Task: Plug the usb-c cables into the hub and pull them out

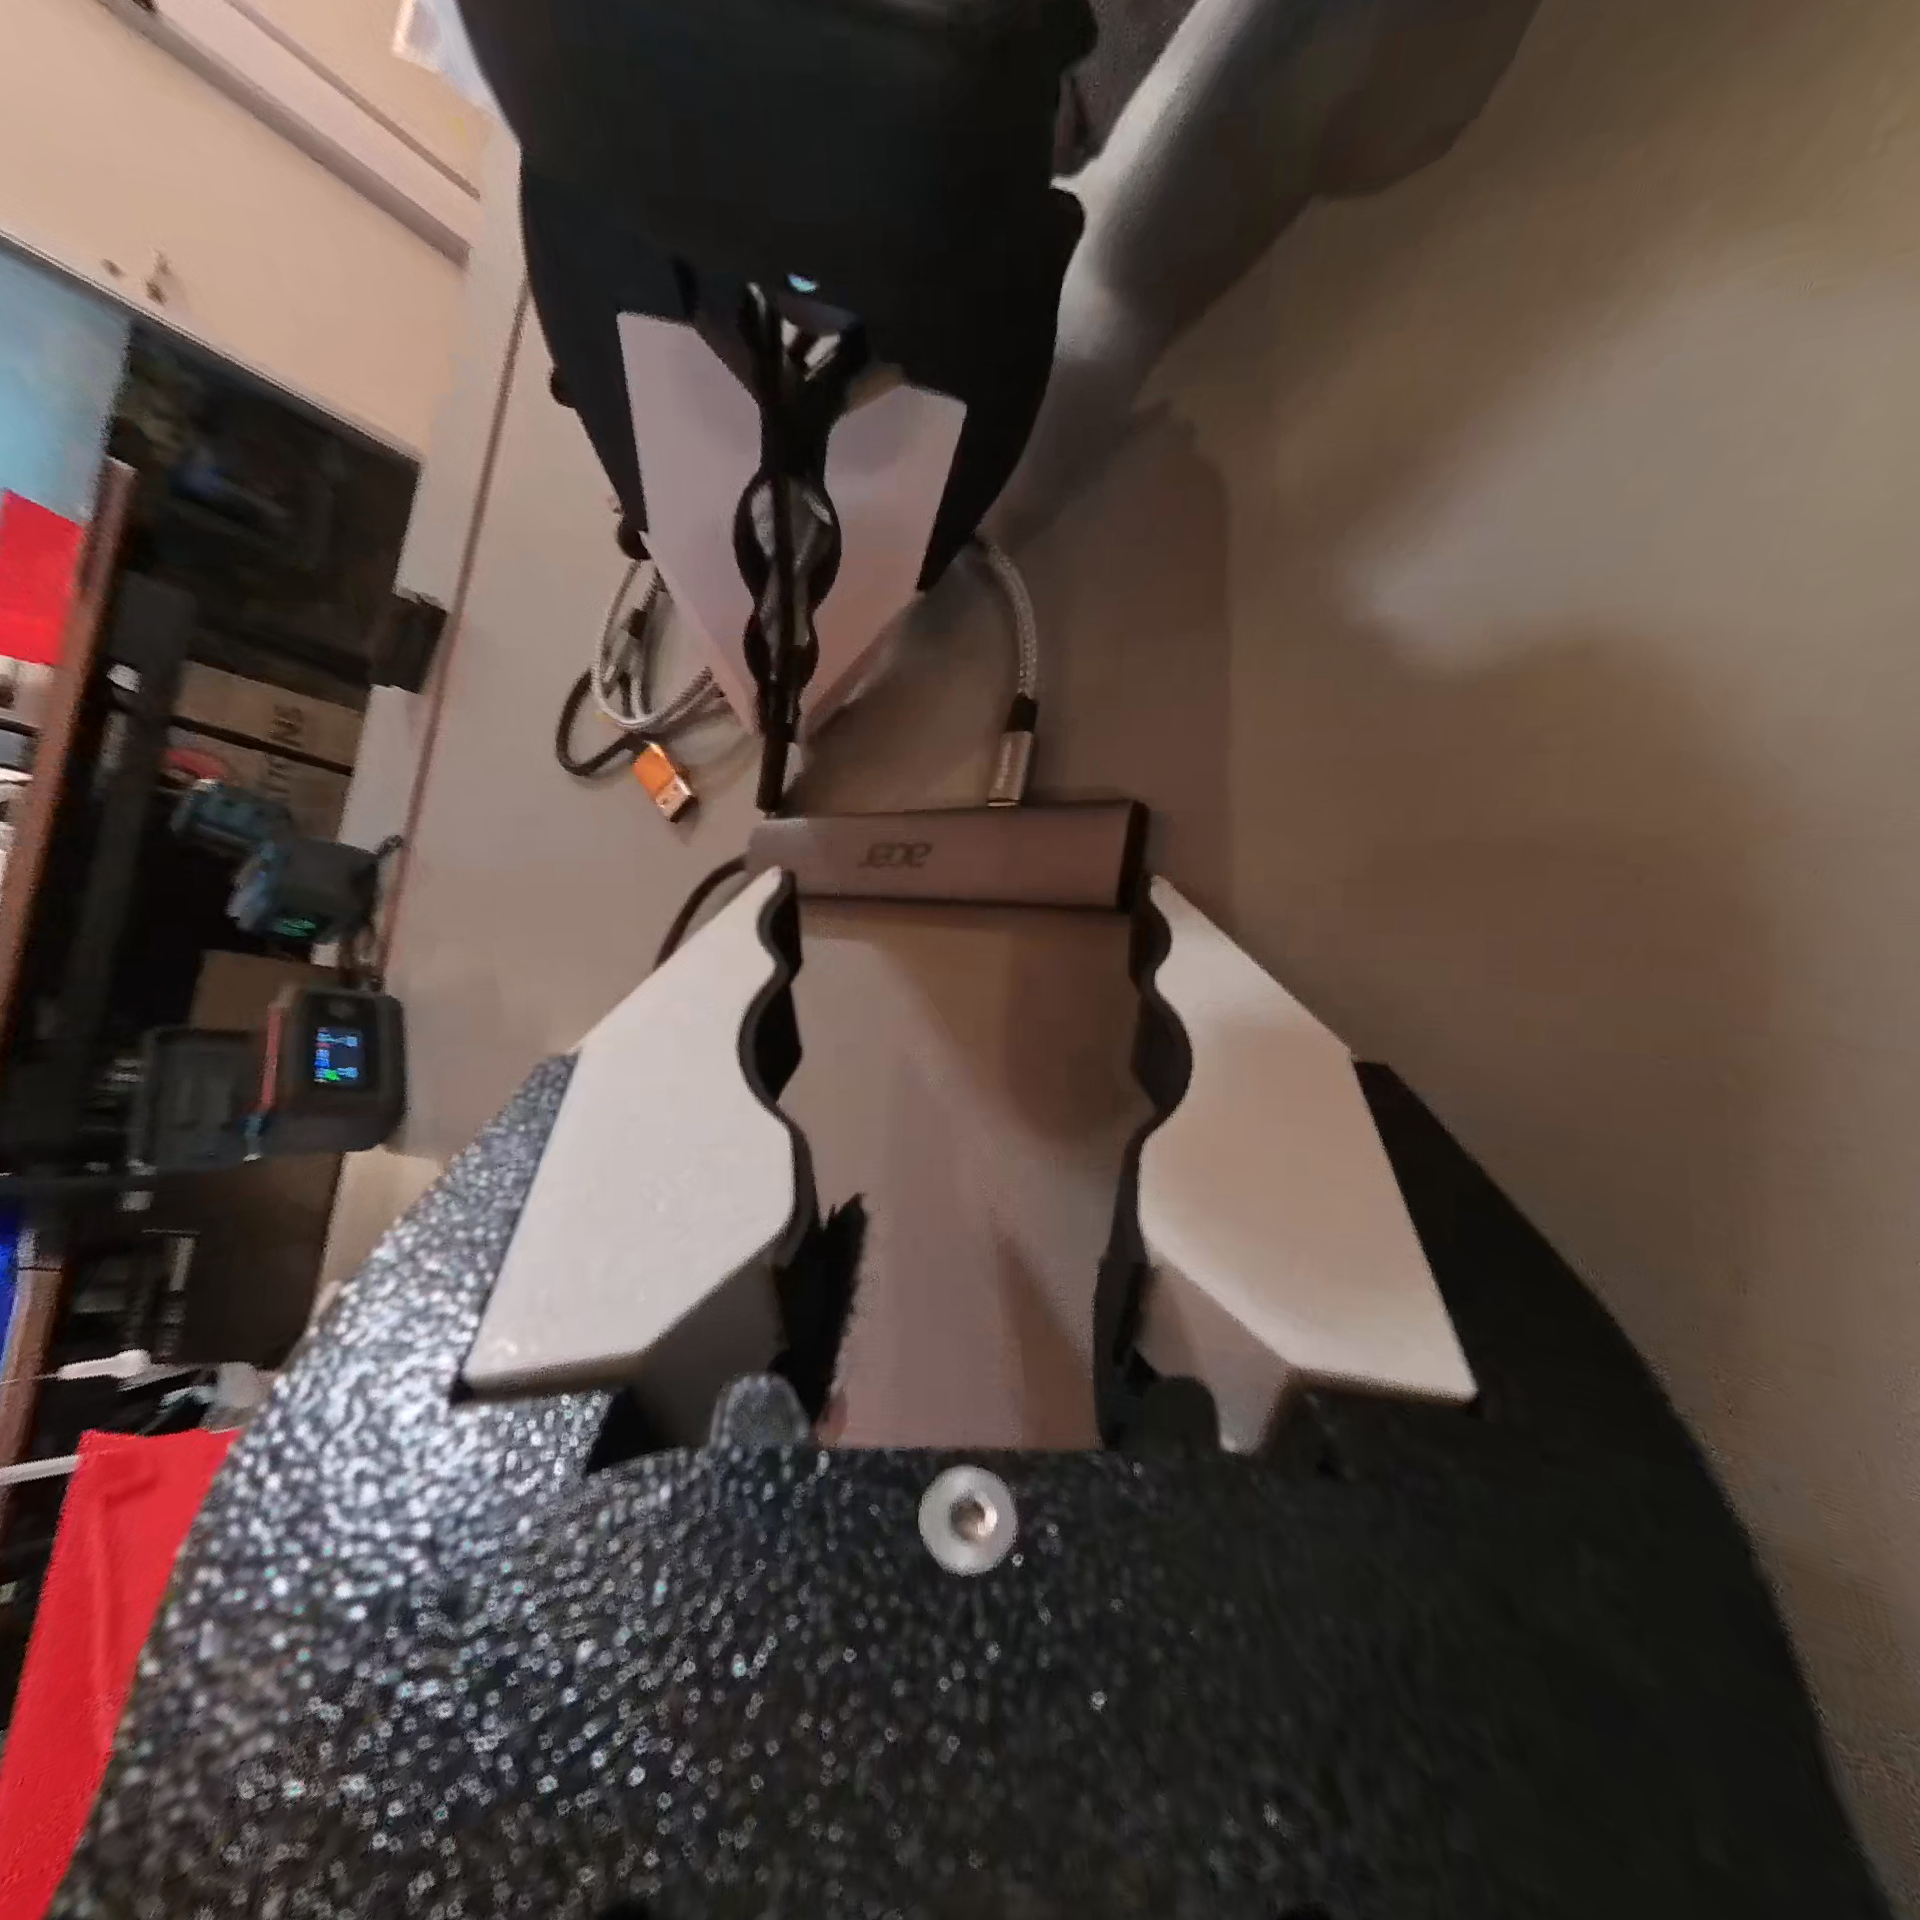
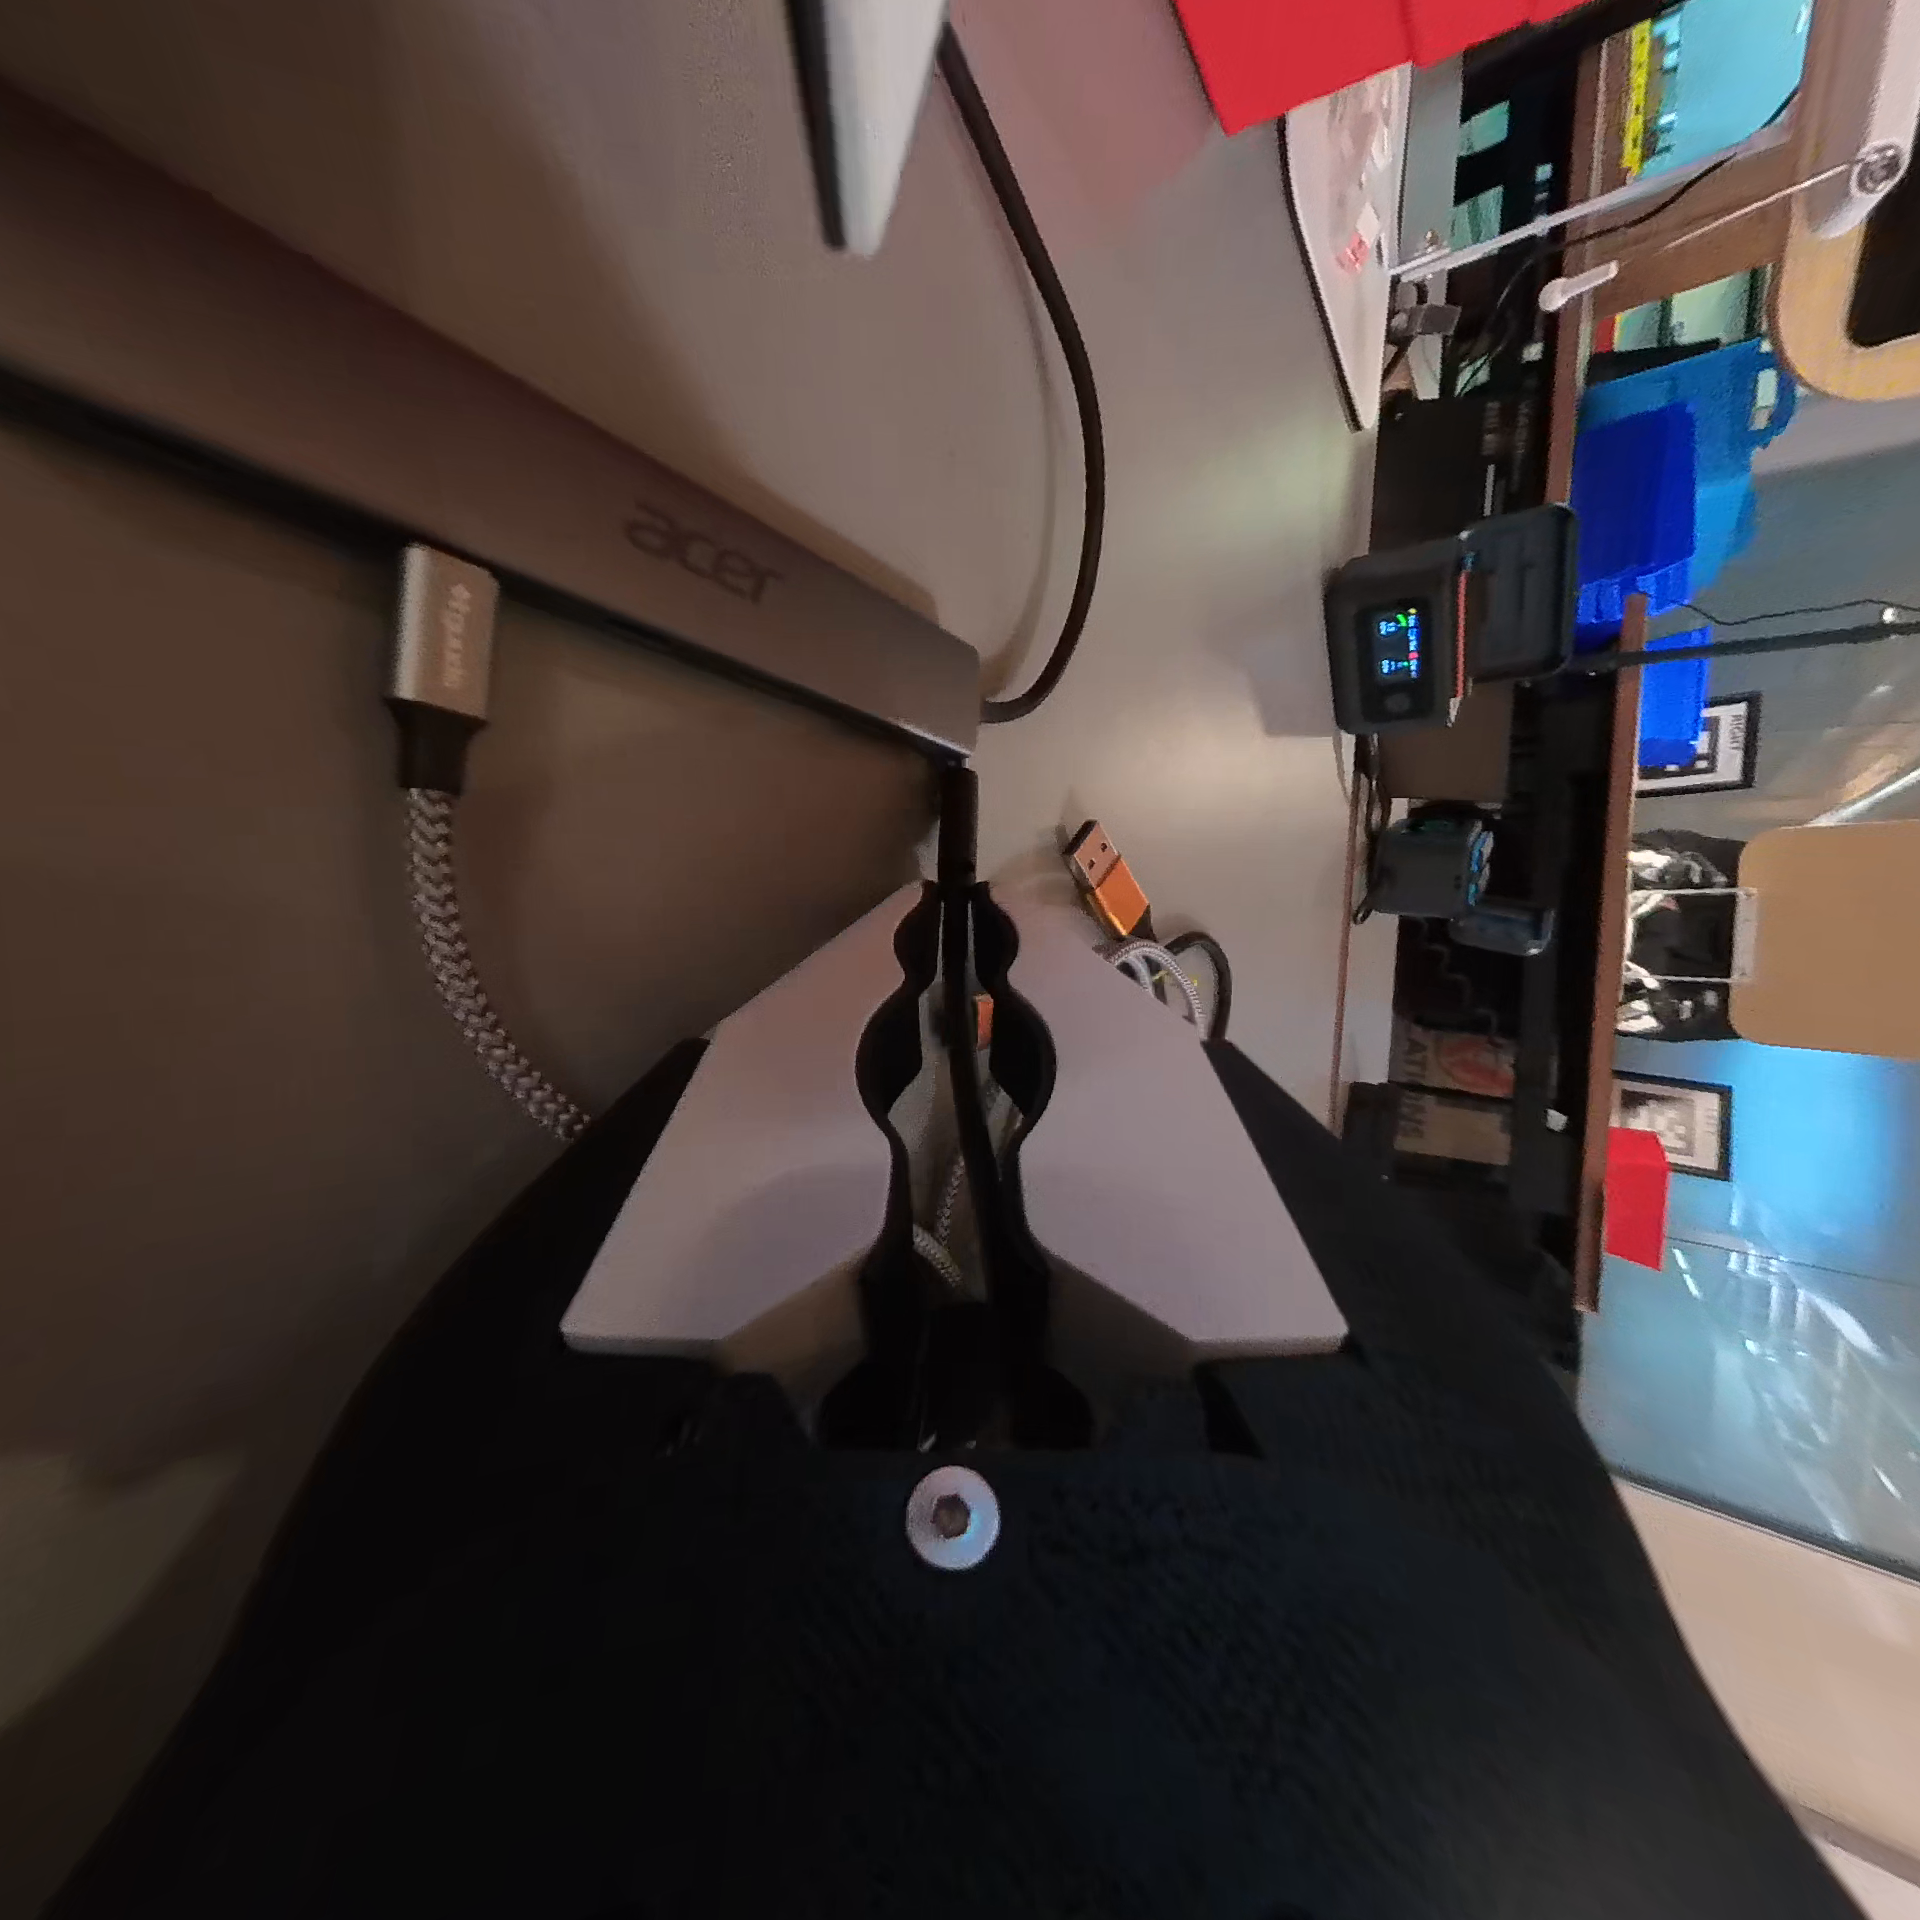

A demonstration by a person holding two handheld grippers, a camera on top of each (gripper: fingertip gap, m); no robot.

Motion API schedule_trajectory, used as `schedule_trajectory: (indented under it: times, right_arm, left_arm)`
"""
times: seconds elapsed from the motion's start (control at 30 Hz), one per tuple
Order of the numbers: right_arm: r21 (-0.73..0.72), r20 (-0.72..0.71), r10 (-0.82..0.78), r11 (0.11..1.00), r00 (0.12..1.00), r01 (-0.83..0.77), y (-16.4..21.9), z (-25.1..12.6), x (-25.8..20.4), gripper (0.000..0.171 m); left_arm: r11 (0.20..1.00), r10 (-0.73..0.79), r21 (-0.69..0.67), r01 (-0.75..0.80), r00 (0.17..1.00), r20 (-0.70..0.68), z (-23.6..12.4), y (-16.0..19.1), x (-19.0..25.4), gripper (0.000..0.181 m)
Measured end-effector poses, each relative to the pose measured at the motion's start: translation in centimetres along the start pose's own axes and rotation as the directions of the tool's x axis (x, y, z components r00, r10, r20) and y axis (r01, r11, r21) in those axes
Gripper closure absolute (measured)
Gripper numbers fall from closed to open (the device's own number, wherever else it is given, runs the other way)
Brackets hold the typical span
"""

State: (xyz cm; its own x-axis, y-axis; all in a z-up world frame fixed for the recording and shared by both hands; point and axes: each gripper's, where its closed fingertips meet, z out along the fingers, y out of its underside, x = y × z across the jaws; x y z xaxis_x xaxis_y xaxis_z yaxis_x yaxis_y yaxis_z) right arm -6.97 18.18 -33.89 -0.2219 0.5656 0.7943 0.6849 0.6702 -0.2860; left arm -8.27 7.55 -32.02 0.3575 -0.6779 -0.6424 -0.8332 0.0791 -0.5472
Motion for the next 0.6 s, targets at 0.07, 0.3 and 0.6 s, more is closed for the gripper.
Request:
schedule_trajectory:
  times: [0.07, 0.3, 0.6]
  right_arm:
    - [0.011, 0.01, 0.022, 1.0, 1.0, -0.022, -0.1, 0.0, -0.1, 0.166]
    - [0.061, 0.047, 0.058, 0.996, 0.997, -0.061, -1.1, 0.0, -0.5, 0.166]
    - [-0.01, 0.038, 0.034, 0.999, 0.999, -0.033, 0.1, 0.1, 0.0, 0.165]
  left_arm:
    - [0.999, 0.05, -0.005, -0.05, 0.997, 0.057, -0.2, 0.0, -0.5, 0.118]
    - [0.987, 0.152, -0.084, -0.138, 0.968, 0.199, -0.3, 1.0, -2.2, 0.144]
    - [0.92, -0.363, -0.111, 0.377, 0.923, 0.128, 0.3, 2.4, -2.5, 0.131]
